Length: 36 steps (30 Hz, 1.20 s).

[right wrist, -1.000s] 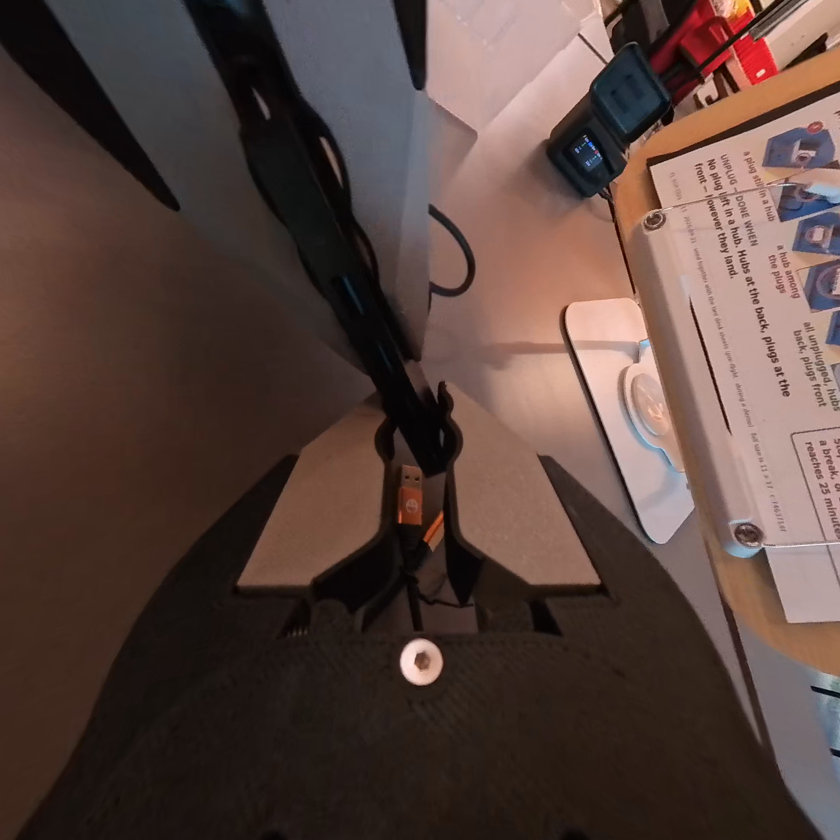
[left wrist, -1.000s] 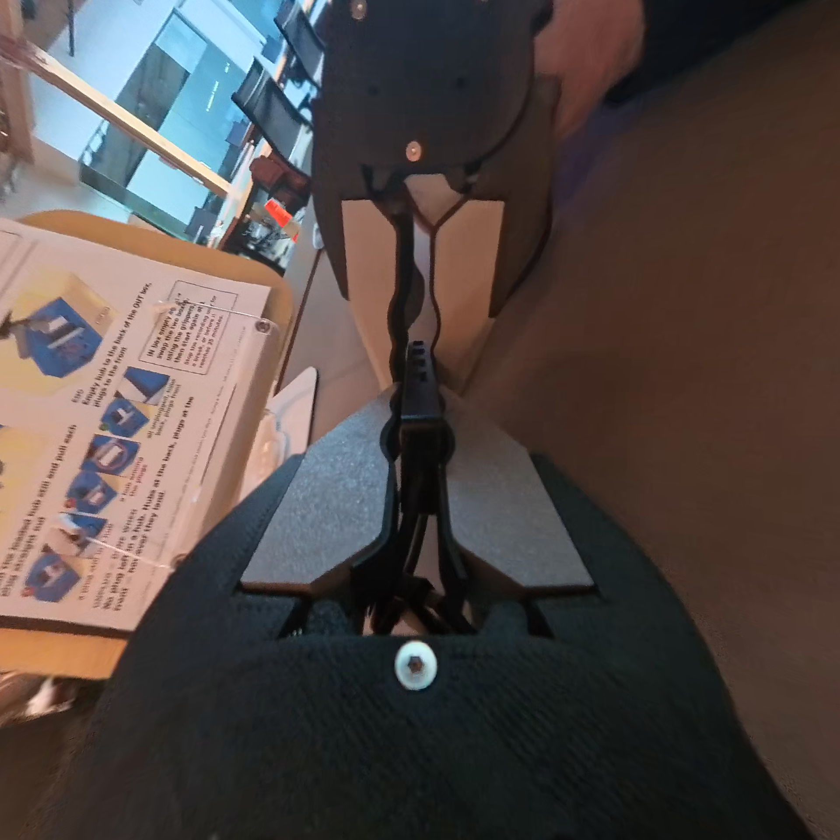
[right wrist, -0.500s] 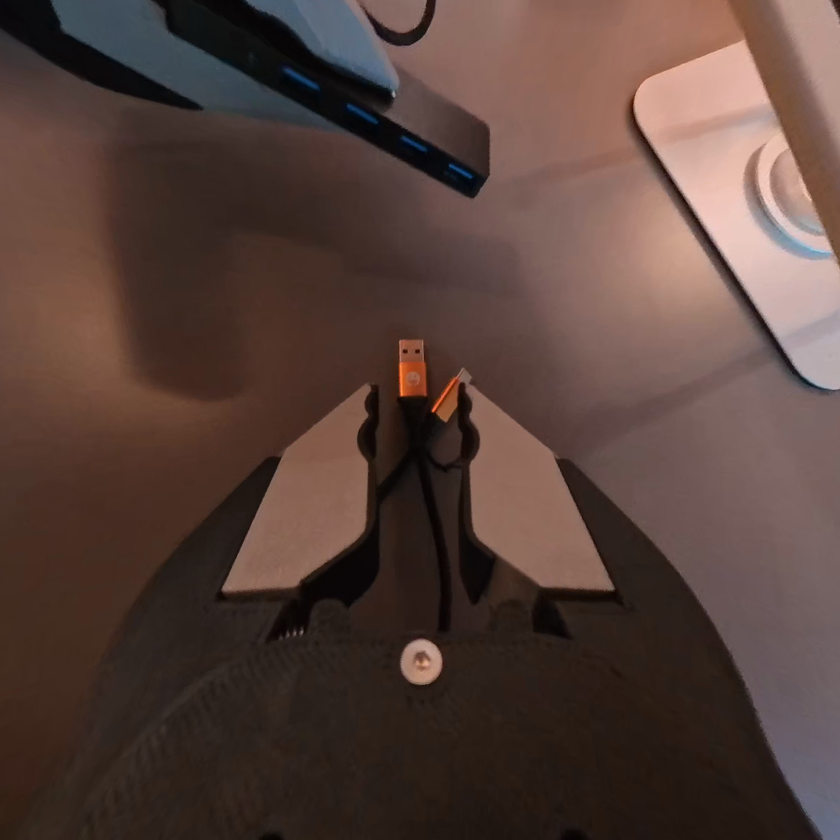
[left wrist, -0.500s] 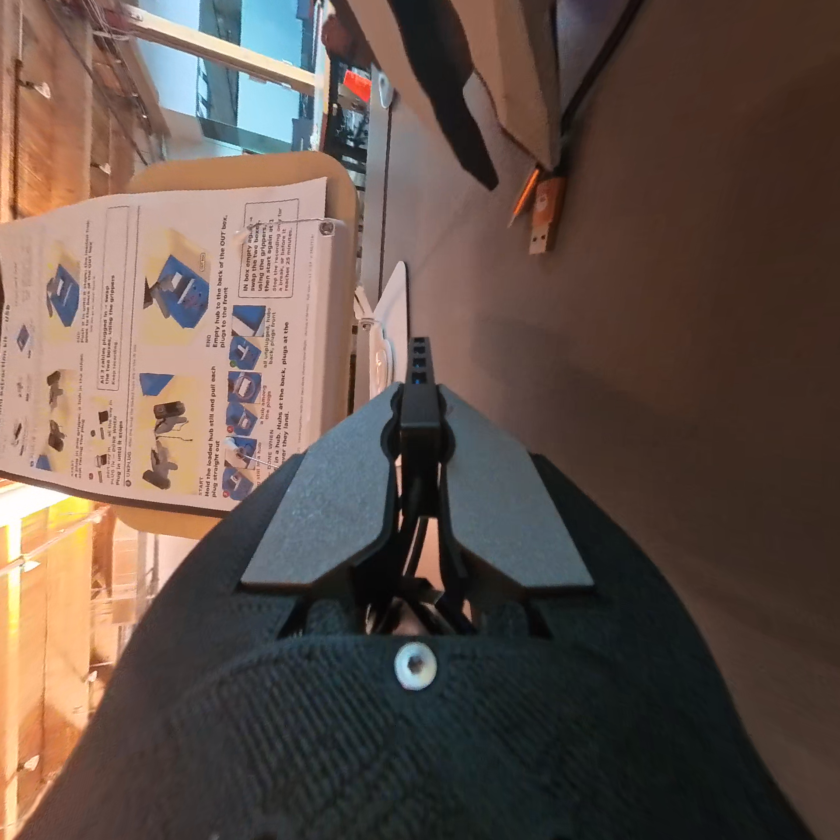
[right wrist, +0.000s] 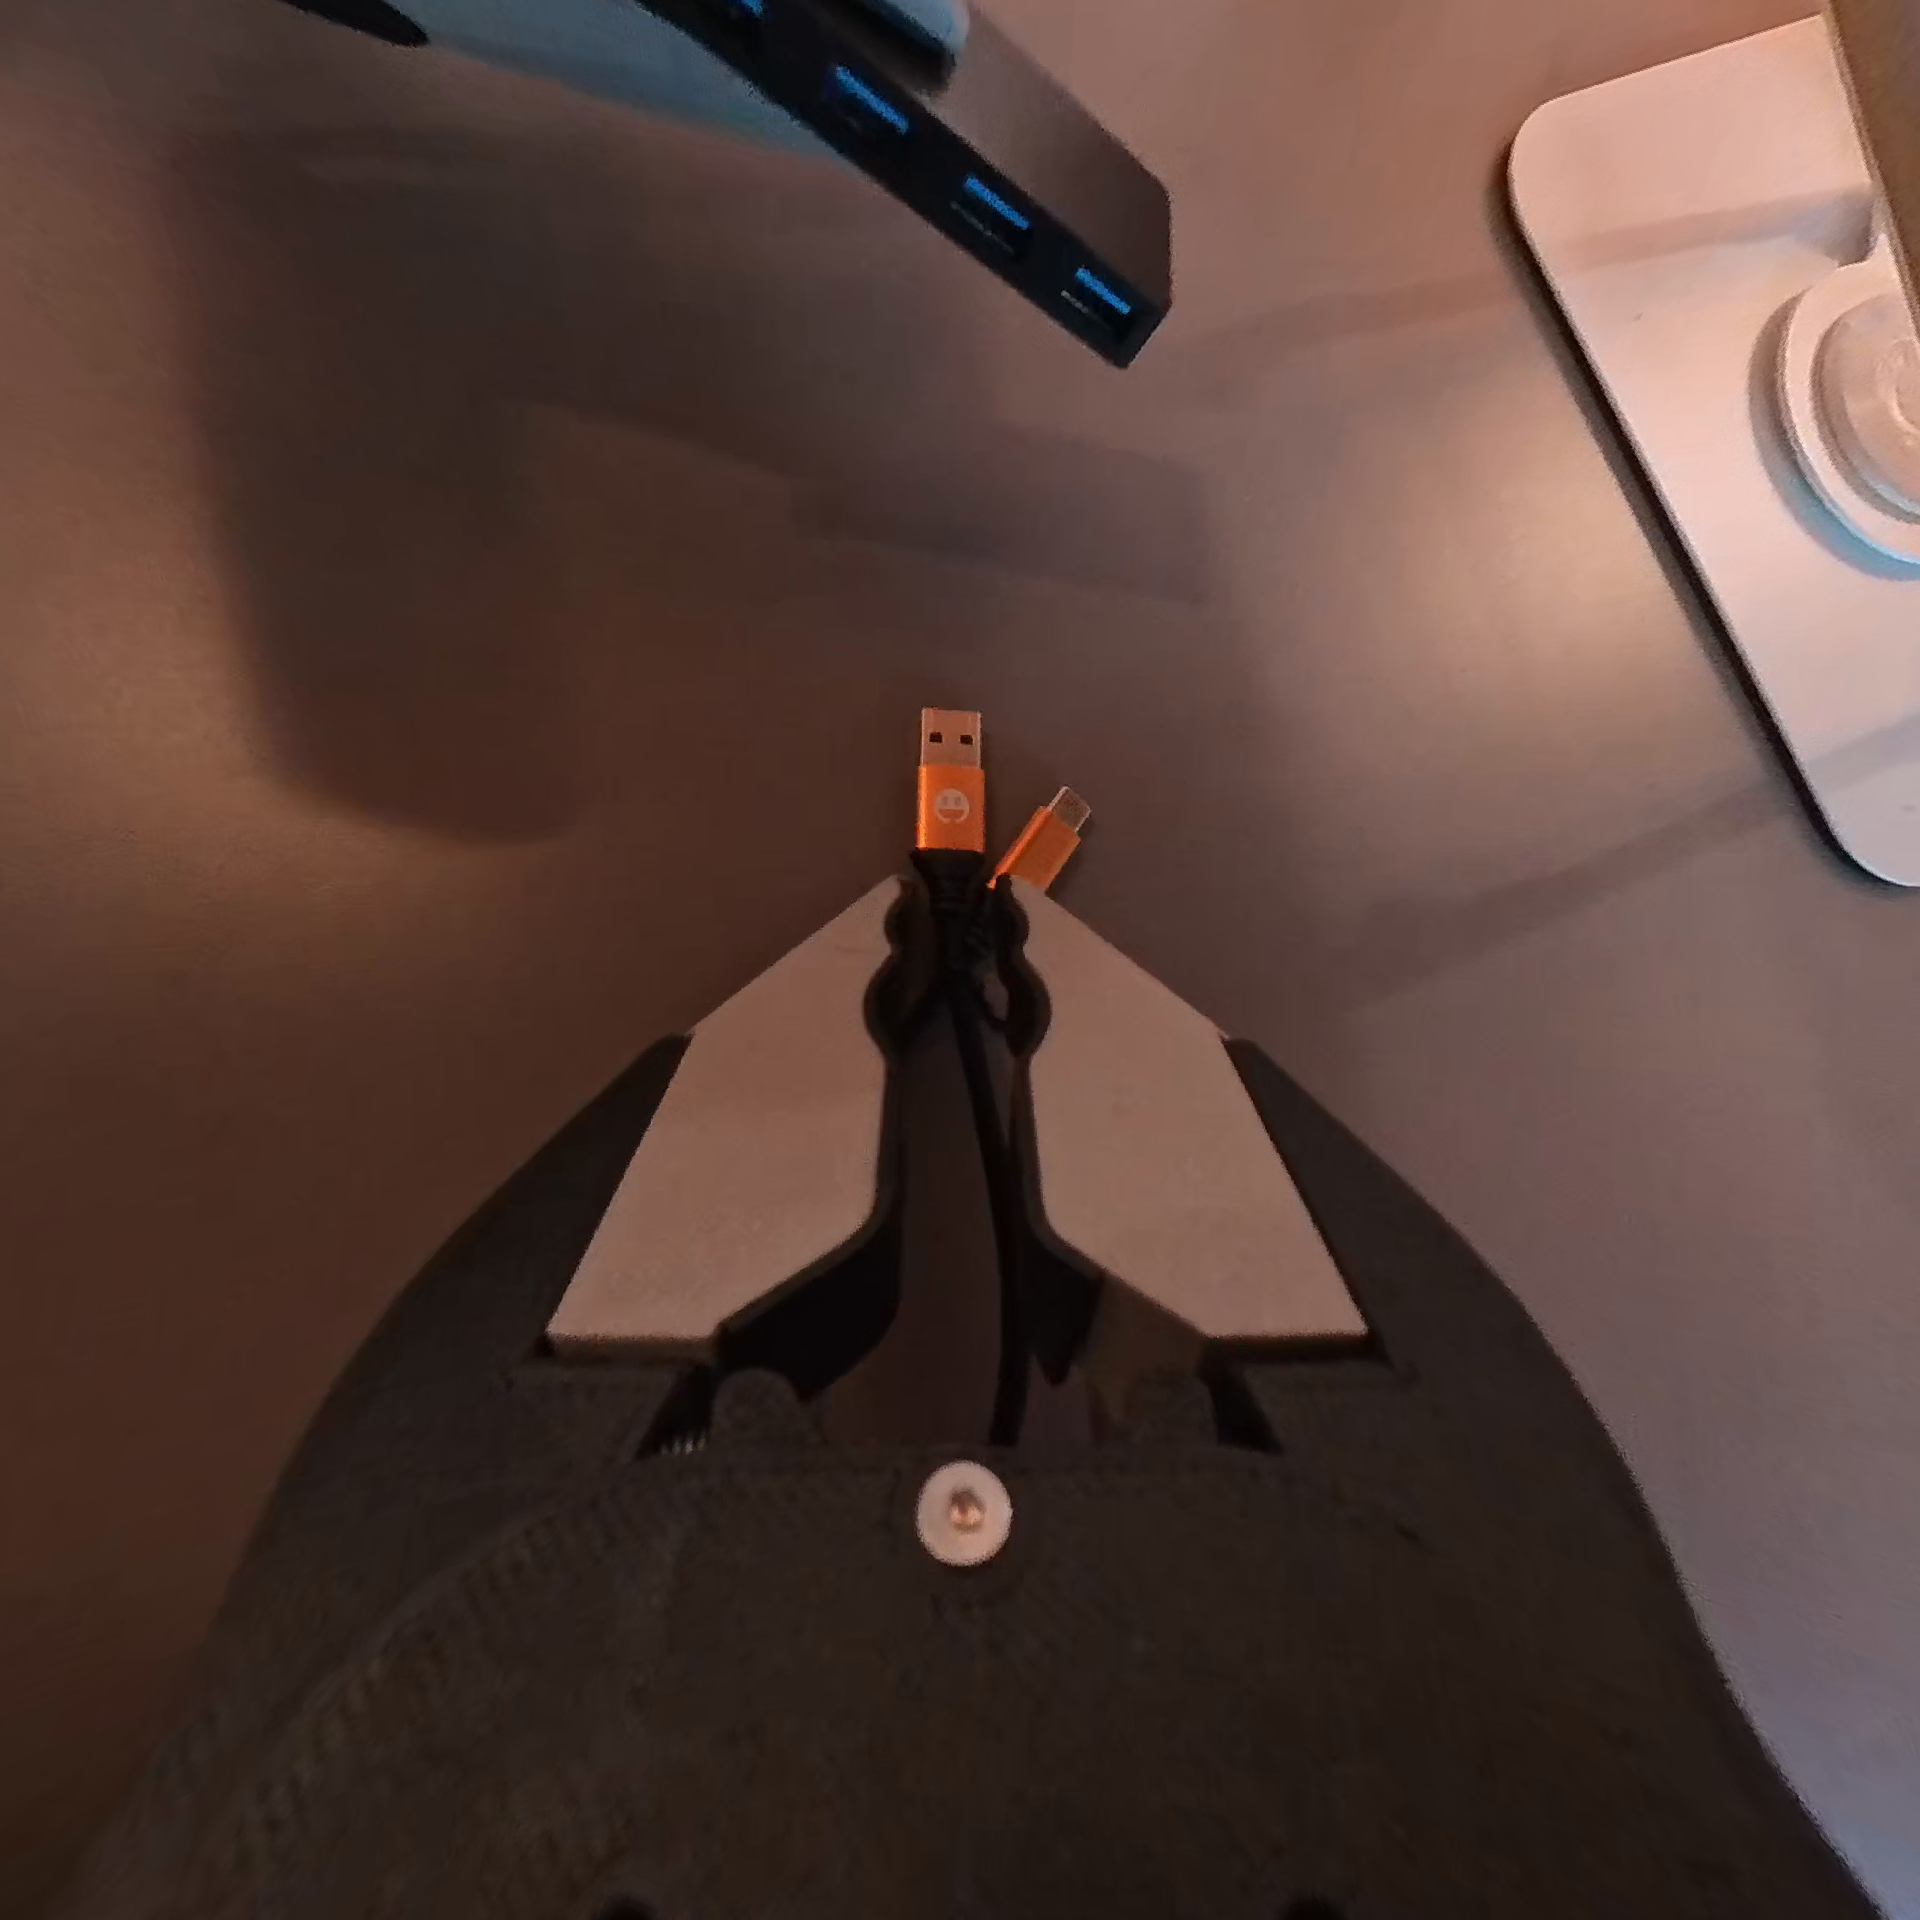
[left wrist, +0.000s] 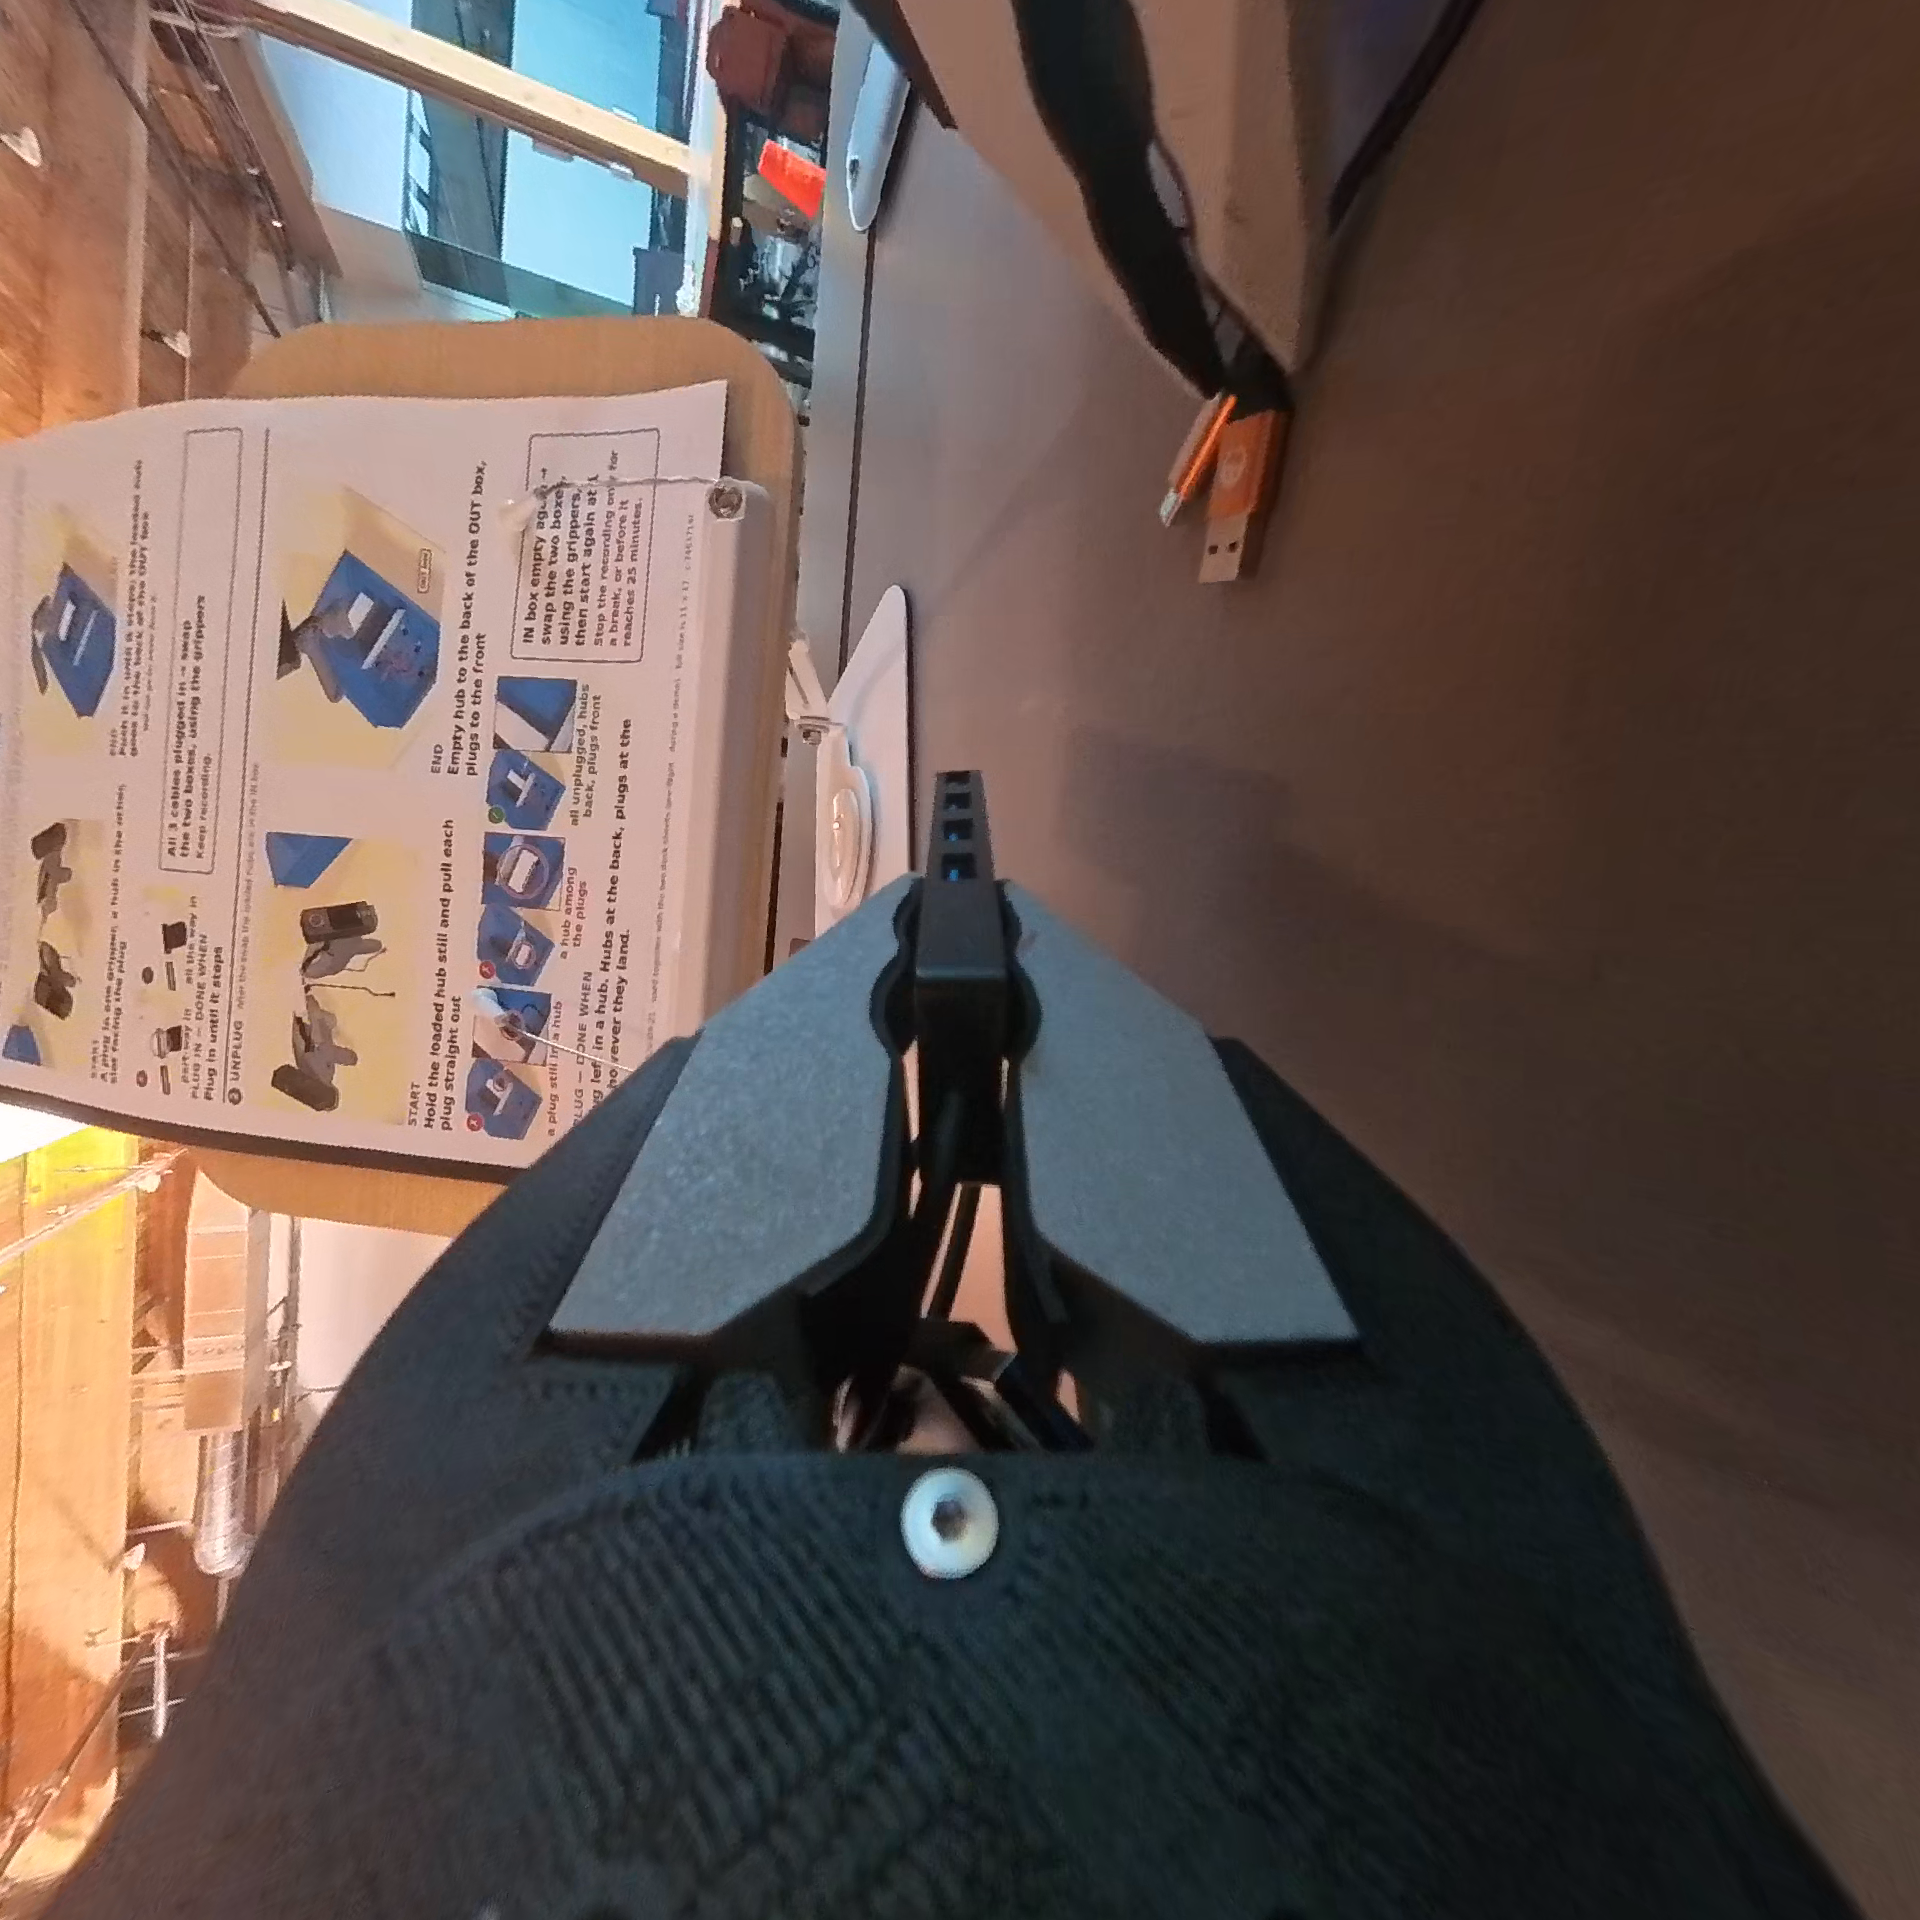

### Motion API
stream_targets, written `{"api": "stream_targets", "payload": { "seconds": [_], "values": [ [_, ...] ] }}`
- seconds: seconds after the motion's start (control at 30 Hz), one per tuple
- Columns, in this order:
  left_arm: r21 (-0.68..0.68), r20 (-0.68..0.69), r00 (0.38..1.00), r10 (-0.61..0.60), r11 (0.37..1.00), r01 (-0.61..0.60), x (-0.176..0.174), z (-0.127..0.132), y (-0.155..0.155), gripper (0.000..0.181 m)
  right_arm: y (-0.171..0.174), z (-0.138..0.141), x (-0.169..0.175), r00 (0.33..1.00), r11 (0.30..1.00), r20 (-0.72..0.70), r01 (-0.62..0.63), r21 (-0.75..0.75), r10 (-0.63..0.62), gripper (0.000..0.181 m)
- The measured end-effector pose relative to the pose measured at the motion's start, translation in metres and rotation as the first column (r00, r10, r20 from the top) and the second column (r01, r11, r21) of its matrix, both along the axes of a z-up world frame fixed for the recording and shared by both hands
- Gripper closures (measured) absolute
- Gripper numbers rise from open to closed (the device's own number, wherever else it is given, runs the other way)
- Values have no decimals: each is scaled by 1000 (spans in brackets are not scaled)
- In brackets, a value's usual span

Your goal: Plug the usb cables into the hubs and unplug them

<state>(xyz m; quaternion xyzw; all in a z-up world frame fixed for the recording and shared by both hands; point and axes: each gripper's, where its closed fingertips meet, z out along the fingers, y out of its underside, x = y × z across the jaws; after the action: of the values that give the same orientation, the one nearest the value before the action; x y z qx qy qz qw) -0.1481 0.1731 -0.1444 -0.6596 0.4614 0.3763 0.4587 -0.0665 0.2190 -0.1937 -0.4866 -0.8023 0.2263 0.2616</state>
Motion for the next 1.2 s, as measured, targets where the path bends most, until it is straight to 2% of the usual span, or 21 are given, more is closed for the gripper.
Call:
{"api": "stream_targets", "payload": {
  "seconds": [0.17,0.23,0.4,0.53,0.63,0.7,0.87,1.2],
  "values": [
    [-17,-25,1000,-16,1000,16,7,-5,0,172,2,0,0,1000,999,-10,-2,32,3,169],
    [-21,-33,999,-17,1000,16,8,-7,0,172,0,0,-1,1000,999,-5,-7,50,7,160],
    [-18,-25,1000,-12,1000,12,6,-5,0,172,4,0,-1,1000,999,4,22,24,-22,153],
    [-18,-25,1000,-15,1000,15,6,-5,-1,172,5,2,-2,999,999,-1,34,14,-34,154],
    [-19,-29,999,-19,1000,19,8,-5,-1,172,8,0,-3,1000,995,-4,23,97,-23,169],
    [-19,-31,999,-21,1000,20,8,-5,-1,172,6,3,-4,999,989,-32,-2,146,7,173],
    [-24,-28,999,-22,999,22,9,-5,-1,172,0,0,-6,1000,993,-21,-17,114,19,156],
    [-41,-37,999,-26,999,25,10,-10,-2,173,-4,-3,-5,1000,1000,-7,4,-30,-4,160]
  ]
}}
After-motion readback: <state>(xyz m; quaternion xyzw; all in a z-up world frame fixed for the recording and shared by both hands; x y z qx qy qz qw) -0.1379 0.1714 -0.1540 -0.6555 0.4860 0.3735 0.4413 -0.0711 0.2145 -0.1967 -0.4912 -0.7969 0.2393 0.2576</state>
